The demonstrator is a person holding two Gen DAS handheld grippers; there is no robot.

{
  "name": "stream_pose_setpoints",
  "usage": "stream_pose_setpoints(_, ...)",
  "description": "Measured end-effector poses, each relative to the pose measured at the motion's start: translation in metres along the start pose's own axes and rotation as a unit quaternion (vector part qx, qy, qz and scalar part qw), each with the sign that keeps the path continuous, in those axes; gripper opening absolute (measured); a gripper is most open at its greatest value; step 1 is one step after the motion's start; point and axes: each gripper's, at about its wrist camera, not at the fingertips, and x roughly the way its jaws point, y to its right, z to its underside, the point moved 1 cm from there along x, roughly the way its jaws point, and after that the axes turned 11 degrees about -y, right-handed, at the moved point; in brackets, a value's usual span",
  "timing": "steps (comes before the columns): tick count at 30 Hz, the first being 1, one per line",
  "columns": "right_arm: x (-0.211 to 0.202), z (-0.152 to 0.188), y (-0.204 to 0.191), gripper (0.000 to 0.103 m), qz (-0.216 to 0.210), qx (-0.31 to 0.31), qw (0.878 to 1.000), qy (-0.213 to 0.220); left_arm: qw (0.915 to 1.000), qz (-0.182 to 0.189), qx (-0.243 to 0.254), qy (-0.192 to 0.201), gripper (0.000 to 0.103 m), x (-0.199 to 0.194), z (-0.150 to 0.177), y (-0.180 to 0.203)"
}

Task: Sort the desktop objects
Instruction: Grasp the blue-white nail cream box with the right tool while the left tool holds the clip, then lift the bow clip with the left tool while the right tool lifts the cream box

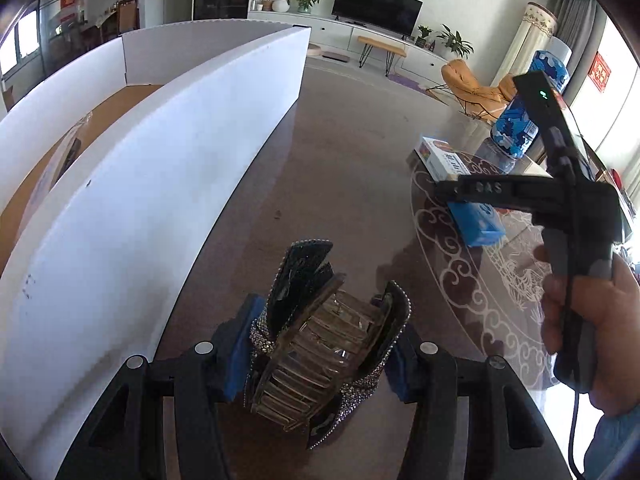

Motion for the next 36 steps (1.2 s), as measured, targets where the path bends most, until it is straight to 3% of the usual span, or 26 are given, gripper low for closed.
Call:
stream_pose_setpoints(3,-0.018,0.051,0.020,0.045,-0.015,-0.038,0.999,0.008,0.9999,0.003,0.012,-0.005,0.055,0.000,0.008,0.013)
stream_pose_setpoints(7,-0.040,0.145,0.058,0.045,0.005,-0.083,0.995,0.048,0.9990,0.005,0.043,-0.009,0.055,-0.003,0.025,0.040)
stream_pose_setpoints(12,-0.061,0.223,0.083,0.046,0.015,-0.057,0.994,0.095,0.9963,0.000,0.085,-0.010,0.055,-0.007,0.051,0.078)
stream_pose_setpoints(16,-0.062,0.234,0.087,0.048,0.005,-0.042,0.994,0.099,0.9949,-0.017,0.099,0.012,0.055,-0.009,0.061,0.091)
stream_pose_setpoints(17,-0.064,0.233,0.089,0.053,0.000,-0.042,0.994,0.098,0.9943,-0.027,0.102,0.016,0.055,-0.009,0.062,0.093)
stream_pose_setpoints(18,-0.063,0.233,0.088,0.067,0.002,-0.040,0.995,0.095,0.9936,-0.034,0.106,0.019,0.056,-0.008,0.062,0.094)
stream_pose_setpoints(20,-0.060,0.236,0.088,0.077,0.012,-0.037,0.995,0.091,0.9930,-0.045,0.108,0.016,0.060,-0.005,0.063,0.094)
stream_pose_setpoints(24,-0.053,0.223,0.093,0.081,0.023,-0.038,0.995,0.087,0.9929,-0.061,0.103,0.005,0.081,0.005,0.067,0.091)
stream_pose_setpoints(26,-0.051,0.221,0.098,0.083,0.018,-0.032,0.996,0.086,0.9932,-0.060,0.100,0.004,0.084,0.006,0.067,0.089)
stream_pose_setpoints(30,-0.052,0.222,0.098,0.085,0.016,-0.033,0.996,0.086,0.9941,-0.065,0.086,0.004,0.102,0.010,0.067,0.084)
stream_pose_setpoints(36,-0.052,0.223,0.100,0.089,0.006,-0.029,0.996,0.086,0.9942,-0.065,0.086,0.003,0.103,0.013,0.066,0.086)
